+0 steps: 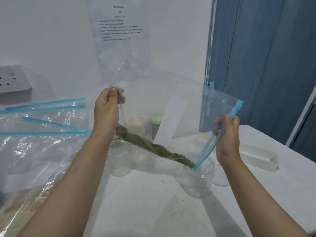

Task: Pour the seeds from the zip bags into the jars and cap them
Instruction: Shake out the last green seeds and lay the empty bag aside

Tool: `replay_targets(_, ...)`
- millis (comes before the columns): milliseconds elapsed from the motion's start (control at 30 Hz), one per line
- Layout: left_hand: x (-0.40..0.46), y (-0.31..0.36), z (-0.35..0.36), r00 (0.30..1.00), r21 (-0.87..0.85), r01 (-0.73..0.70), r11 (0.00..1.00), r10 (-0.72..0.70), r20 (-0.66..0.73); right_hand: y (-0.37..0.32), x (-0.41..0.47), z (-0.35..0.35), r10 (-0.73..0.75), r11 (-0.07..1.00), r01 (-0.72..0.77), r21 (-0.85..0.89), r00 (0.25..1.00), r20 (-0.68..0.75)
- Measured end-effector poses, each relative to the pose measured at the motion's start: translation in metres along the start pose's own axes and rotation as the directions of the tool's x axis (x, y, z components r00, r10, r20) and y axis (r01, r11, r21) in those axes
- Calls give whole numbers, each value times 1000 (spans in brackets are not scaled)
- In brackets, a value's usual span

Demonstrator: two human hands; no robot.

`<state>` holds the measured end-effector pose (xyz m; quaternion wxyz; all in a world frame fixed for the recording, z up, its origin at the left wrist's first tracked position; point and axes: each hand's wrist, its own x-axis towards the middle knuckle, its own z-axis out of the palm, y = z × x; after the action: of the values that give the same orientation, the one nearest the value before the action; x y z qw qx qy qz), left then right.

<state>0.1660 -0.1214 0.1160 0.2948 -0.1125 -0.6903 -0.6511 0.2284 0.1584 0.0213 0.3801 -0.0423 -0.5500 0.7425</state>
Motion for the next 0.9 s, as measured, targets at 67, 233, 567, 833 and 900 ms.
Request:
replay_targets(67, 1, 0, 1, 1000, -1, -11, 1000, 11, 5, -1, -1, 1, 2, 999, -3, -38, 1000, -14)
replay_targets(233, 0, -1, 3, 1000, -6, -11, 1000, 11, 8, -2, -4, 1, -12, 996, 10, -84, 999, -29)
replay_targets(567, -1, 1, 7, 1000, -16, -22, 1000, 22, 20, -16, -1, -6, -57, 989, 46, -139, 996, -75)
replay_targets(833, 2, 5, 10, 999, -30, -34, 999, 35, 36, -24, 2, -19, -140, 944, 124, -307, 990, -28)
replay_targets(900, 2, 7, 10, 998, -29, -35, 999, 36, 41, -25, 6, -21, -153, 927, 142, -347, 988, -5)
